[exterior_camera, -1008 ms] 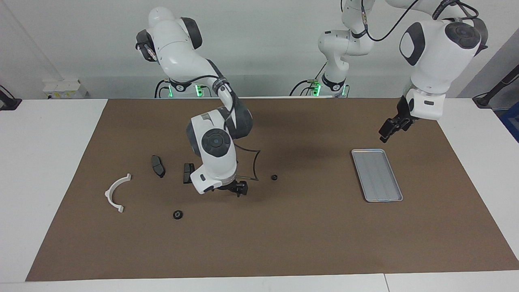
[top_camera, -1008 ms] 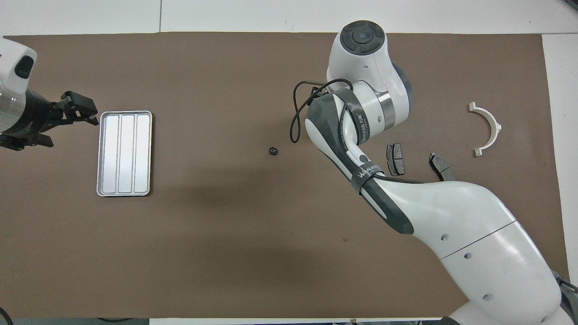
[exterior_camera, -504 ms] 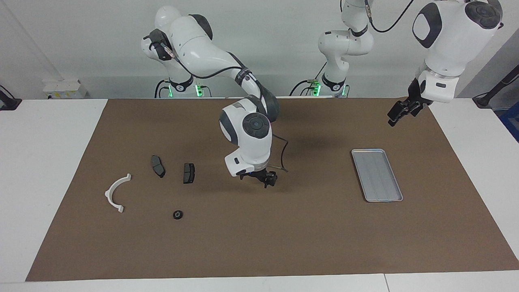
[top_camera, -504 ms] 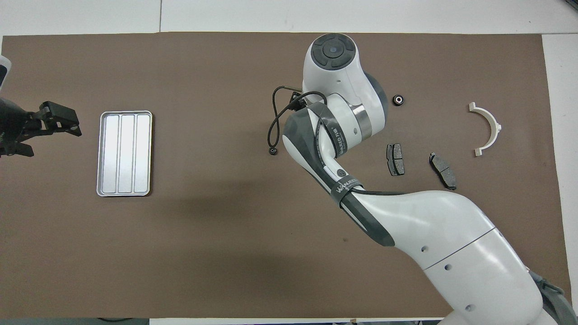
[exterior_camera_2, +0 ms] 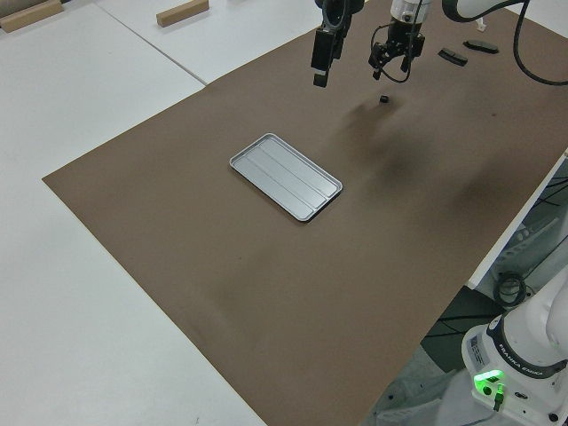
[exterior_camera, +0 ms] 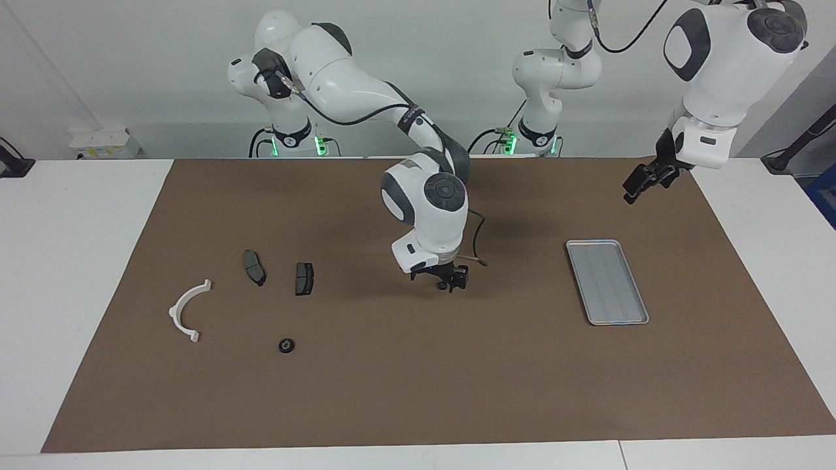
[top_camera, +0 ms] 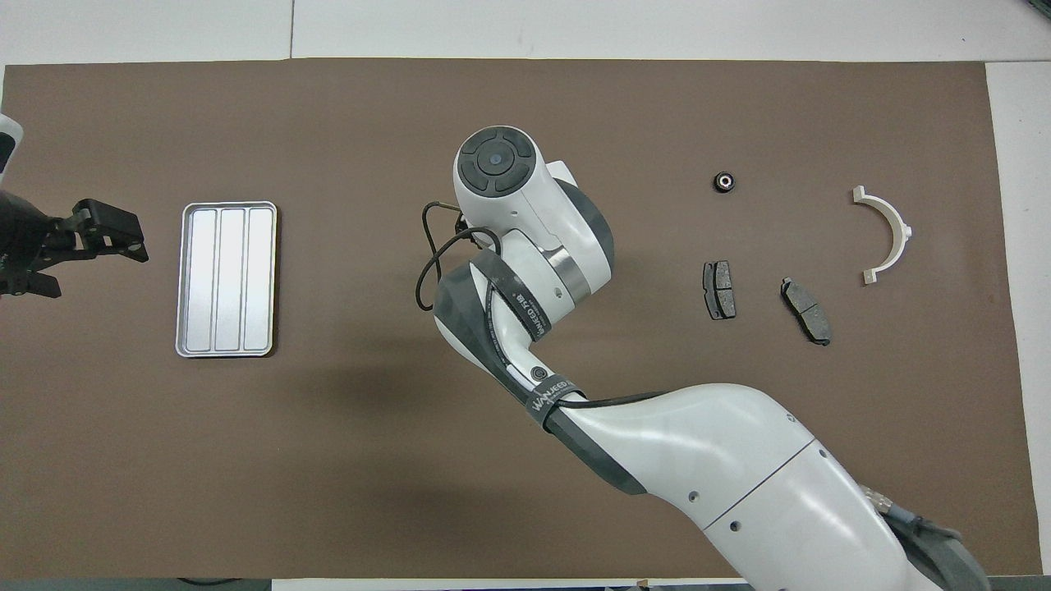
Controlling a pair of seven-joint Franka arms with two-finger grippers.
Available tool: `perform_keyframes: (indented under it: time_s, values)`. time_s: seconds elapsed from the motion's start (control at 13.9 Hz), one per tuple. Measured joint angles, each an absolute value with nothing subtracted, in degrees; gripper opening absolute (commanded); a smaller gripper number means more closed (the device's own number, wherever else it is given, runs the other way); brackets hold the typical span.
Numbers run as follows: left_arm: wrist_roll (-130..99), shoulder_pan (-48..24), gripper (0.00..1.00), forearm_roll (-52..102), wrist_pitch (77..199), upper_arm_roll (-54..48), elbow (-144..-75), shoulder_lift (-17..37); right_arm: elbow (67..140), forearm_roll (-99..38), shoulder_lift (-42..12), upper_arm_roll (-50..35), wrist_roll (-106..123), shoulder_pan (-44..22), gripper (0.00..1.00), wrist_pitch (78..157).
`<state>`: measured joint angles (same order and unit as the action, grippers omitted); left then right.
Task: Place bearing gear from tray to pile
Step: 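Grasp the black bearing on the table center with the right gripper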
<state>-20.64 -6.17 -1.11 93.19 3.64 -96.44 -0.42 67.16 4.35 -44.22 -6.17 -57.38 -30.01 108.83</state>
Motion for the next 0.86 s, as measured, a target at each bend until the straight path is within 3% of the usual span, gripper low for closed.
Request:
perform_keyframes:
  time_s: [0.43, 0.86]
  values:
    - [-15.68, -6.17, 1.0, 0.32, 93.19, 3.44, -96.45, -1.29, 67.28, 4.36, -46.56, -6.16, -59.77, -32.28, 0.99, 111.36]
    - [-14.11, -6.18, 1.0, 0.84, 93.33, 3.44, -96.46, -1.81, 67.82, 4.36, -47.97, -6.04, -59.95, -32.35, 0.9, 115.94]
